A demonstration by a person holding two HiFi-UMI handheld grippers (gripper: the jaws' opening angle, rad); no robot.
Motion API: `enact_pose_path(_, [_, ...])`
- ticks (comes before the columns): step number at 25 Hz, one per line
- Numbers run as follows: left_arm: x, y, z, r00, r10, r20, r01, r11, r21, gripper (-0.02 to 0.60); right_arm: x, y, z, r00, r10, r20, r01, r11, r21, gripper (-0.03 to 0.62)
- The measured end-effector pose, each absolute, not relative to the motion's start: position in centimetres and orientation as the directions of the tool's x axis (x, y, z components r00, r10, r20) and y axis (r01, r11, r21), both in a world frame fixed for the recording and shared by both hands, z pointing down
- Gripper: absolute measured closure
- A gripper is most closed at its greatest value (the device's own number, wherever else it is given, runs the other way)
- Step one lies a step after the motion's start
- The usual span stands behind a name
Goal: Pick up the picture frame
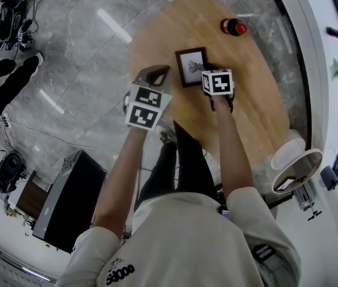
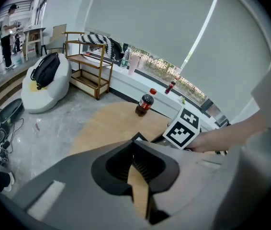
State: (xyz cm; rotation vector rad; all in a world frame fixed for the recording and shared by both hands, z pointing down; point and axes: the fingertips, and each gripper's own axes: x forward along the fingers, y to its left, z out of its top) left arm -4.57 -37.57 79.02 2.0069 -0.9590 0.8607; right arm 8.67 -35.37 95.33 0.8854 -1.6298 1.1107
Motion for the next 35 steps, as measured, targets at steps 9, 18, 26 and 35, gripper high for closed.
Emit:
enact_pose_path(9, [-5.6,-36.5,75.4,0.489,-0.373,0.788,-0.840,-0.445,0.311,0.571,8.0,-34.3,91.6,-0.327,-0.086,0.941,-0.900,0.333,-0.282,0.519])
enact_pose_path(18, [-8.0,-34.1,69.2,0.496,-0.467,0.732,-0.856,-0.406,0.321,0.571,6.6,-34.9,83.2,-0.361,-0.207,0.910,-0.894,0.354,-0.274,0.519])
enact_pose_path(26, [-10.8,-31.0,62.4,0.471,-0.592,0.654,-0.879,-0.375,0.294,0.571,4.6,-33.9,72.9,-0.428,-0.328,0.842,-0.865,0.420,-0.276,0.519])
enact_pose_path(35, [-13.5,-25.7,54.1,0.429,-0.709,0.560,-0.902,-0.364,0.230,0.571,2.5,-30.3,61.6,-0.477,-0.462,0.748,-0.837,0.498,-0.226,0.520])
